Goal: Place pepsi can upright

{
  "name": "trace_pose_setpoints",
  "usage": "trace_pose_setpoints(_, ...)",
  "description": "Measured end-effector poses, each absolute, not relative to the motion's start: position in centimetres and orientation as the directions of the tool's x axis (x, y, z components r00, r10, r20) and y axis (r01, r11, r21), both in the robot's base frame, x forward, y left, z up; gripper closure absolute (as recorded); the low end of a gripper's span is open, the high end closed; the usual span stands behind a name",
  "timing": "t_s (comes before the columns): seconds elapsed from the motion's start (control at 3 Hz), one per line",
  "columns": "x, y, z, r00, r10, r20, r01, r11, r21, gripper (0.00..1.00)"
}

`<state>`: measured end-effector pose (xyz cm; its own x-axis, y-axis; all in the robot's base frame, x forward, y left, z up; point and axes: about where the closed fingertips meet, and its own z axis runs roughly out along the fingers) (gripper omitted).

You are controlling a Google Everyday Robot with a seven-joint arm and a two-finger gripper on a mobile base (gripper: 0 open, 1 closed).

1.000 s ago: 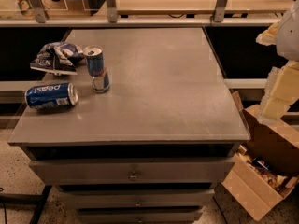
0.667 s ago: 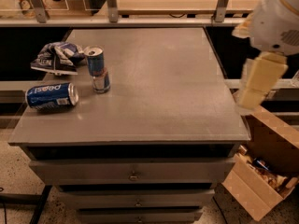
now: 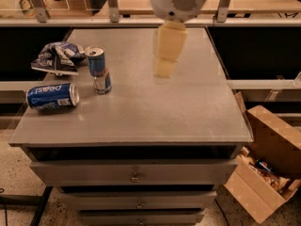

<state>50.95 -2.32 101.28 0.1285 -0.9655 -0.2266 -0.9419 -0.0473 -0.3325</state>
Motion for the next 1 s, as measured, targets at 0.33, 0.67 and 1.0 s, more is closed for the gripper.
trace_pose_setpoints(0.33, 51.6, 5.3, 101.9, 0.248, -0.946, -0.209, -0.919, -0.161, -0.361, 0.0)
trace_pose_setpoints(0.67, 51.1, 11.4, 100.5, 0.326, -0.933, -0.155, -0.898, -0.254, -0.359, 0.0)
trace_pose_setpoints(1.0, 50.2, 17.0, 97.7, 0.378, -0.92, -0.101, -0.885, -0.327, -0.331, 0.0)
